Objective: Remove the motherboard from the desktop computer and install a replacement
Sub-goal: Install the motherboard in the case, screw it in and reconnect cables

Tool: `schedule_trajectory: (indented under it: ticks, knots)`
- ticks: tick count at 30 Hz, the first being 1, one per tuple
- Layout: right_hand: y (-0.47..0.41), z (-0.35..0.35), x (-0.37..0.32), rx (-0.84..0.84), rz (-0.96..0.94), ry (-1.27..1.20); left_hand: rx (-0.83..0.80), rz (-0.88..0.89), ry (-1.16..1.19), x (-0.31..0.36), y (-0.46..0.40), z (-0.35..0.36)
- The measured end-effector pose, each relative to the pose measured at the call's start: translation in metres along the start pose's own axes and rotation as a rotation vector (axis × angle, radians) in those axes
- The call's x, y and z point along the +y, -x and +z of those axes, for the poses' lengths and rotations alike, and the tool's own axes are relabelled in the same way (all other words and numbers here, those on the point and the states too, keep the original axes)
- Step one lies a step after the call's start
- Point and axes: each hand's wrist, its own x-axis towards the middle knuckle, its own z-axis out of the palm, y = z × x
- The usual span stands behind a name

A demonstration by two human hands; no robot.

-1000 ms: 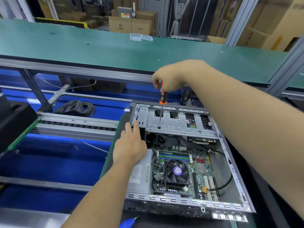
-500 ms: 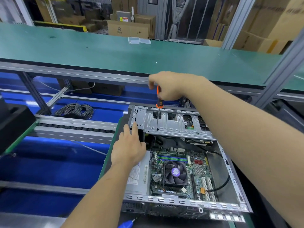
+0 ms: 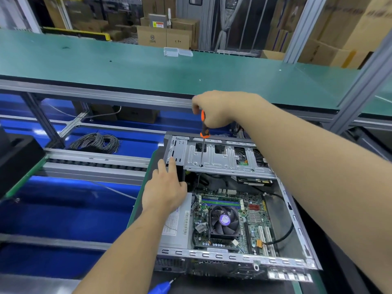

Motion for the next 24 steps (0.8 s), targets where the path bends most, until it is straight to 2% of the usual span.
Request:
schedule_trajectory:
  ticks: [4,7,10,12,14,17,21,24]
  knots:
    - [0.001,0.002,0.006,0.083,0.080,0.030,0.007,0.001,-0.007,0.000,-0.001,0.002]
    - [-0.002,0.002,0.002,0.000,-0.033,-0.024,0.004,-0.001,-0.011,-0.001,-0.001,0.003]
    - [-0.001,-0.003,0.006,0.010,0.060,-0.012,0.005,-0.002,-0.015,-0.002,-0.001,0.003]
    - [-0.006,-0.003,0.009,0.029,0.034,0.032,0.008,0.002,-0.017,-0.001,-0.002,0.004]
    - [-0.006,-0.004,0.008,-0.029,-0.026,-0.048,0.010,0.003,-0.017,-0.001,-0.002,0.003]
    - [-0.005,-0.004,0.012,-0.012,0.065,-0.043,0.007,0.006,-0.018,-0.001,-0.002,0.003]
    - [-0.005,-0.001,0.014,-0.043,-0.013,-0.148,0.009,0.007,-0.025,-0.001,-0.001,0.002]
    - [-0.006,-0.003,0.015,-0.029,0.061,-0.124,0.009,0.006,-0.022,0.000,-0.001,0.002]
